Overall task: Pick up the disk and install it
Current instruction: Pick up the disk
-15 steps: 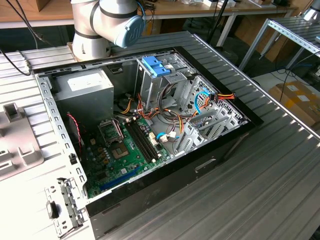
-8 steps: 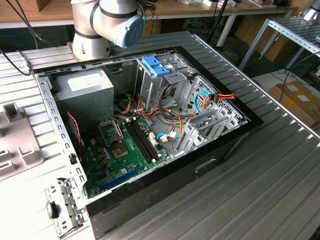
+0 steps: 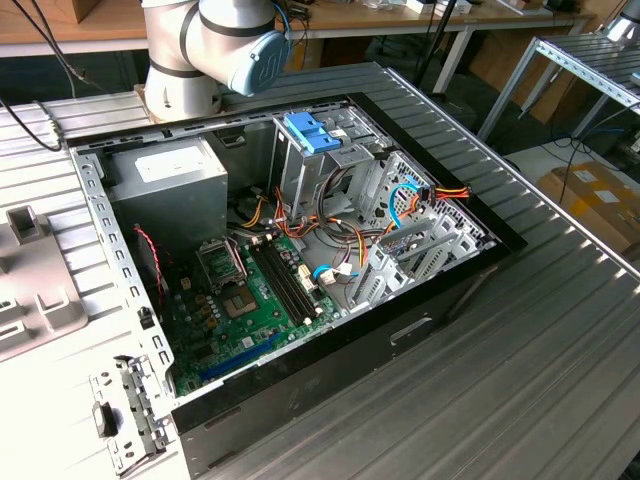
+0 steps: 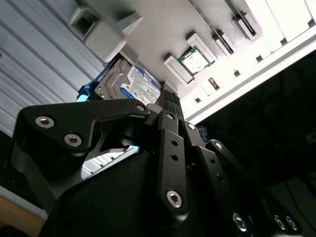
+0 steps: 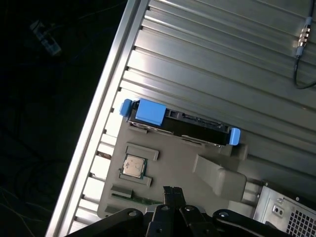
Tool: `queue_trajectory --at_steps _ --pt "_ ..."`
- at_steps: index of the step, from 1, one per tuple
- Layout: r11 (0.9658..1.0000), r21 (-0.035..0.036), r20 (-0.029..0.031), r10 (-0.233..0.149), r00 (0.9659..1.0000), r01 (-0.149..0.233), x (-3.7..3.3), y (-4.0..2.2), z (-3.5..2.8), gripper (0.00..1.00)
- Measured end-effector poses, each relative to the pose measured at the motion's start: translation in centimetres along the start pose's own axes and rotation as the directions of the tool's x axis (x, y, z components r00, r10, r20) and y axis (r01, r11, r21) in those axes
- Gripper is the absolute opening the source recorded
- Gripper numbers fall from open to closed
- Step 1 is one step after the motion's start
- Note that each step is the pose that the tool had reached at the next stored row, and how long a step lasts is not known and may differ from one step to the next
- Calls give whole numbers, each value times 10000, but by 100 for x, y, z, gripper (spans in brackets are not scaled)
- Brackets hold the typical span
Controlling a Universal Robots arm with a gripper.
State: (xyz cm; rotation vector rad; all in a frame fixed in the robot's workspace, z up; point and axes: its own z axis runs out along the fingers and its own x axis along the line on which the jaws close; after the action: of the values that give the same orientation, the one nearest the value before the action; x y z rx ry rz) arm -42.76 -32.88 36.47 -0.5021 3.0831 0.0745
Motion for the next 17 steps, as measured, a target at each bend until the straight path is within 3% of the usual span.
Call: queue_trajectory --at_steps 17 --pt "9991 -11 -19 -423 9991 423 0 0 1 11"
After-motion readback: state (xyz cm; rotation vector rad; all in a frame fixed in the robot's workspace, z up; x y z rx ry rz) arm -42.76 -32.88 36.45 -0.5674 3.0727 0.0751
